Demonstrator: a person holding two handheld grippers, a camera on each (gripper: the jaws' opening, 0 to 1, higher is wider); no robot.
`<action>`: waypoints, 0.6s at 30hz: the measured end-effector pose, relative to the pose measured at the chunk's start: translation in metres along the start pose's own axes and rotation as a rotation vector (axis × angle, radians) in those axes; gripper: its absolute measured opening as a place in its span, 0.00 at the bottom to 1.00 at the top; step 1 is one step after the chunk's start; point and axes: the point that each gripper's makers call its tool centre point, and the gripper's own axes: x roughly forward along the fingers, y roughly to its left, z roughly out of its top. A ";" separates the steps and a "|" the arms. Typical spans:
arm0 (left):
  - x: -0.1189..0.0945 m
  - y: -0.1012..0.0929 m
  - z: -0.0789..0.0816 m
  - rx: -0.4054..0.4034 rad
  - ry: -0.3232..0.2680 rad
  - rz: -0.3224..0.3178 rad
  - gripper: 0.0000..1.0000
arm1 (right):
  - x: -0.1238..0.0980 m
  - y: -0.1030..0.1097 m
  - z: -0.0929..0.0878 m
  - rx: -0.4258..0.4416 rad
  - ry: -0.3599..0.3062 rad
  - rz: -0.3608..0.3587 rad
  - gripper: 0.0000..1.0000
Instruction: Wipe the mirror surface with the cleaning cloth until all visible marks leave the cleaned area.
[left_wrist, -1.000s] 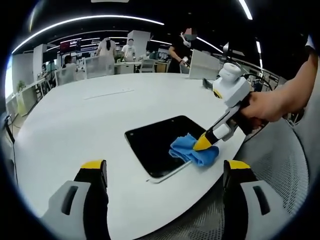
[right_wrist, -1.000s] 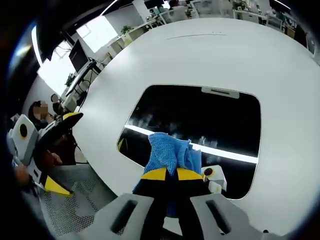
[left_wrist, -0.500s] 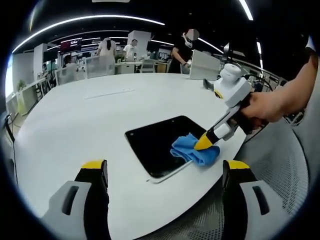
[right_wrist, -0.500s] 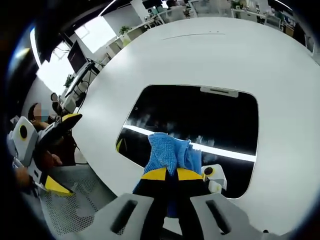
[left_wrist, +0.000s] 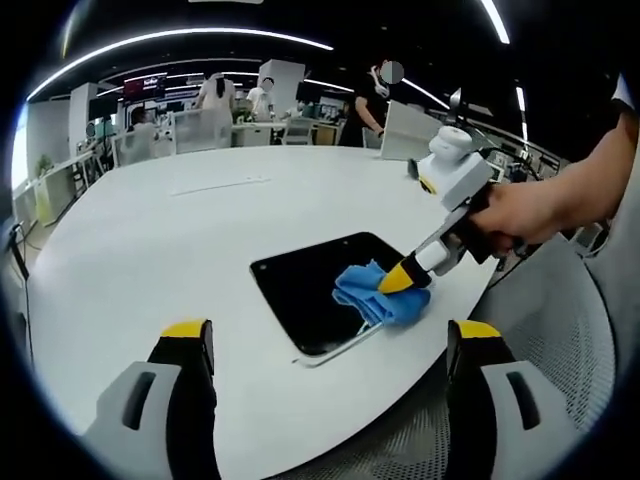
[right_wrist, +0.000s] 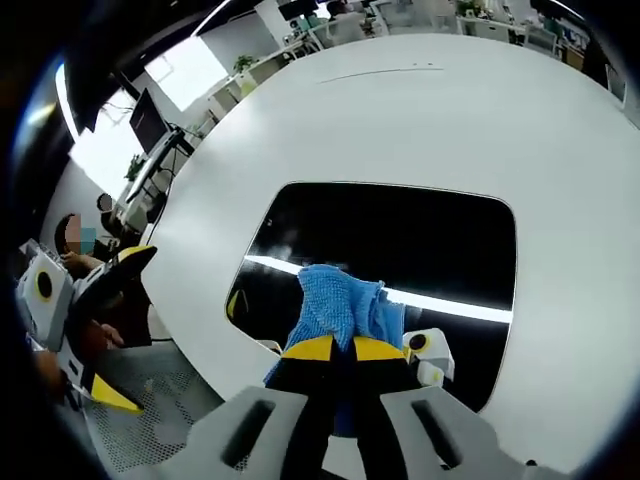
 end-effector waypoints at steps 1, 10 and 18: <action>0.000 0.000 0.000 0.002 -0.001 0.001 0.96 | 0.000 -0.001 0.001 0.001 -0.001 -0.001 0.00; 0.000 0.001 0.002 0.010 -0.008 0.006 0.98 | 0.007 -0.008 0.018 -0.001 -0.012 -0.016 0.00; -0.001 0.001 0.007 -0.038 -0.038 -0.006 0.99 | 0.012 -0.012 0.032 -0.004 -0.019 -0.025 0.00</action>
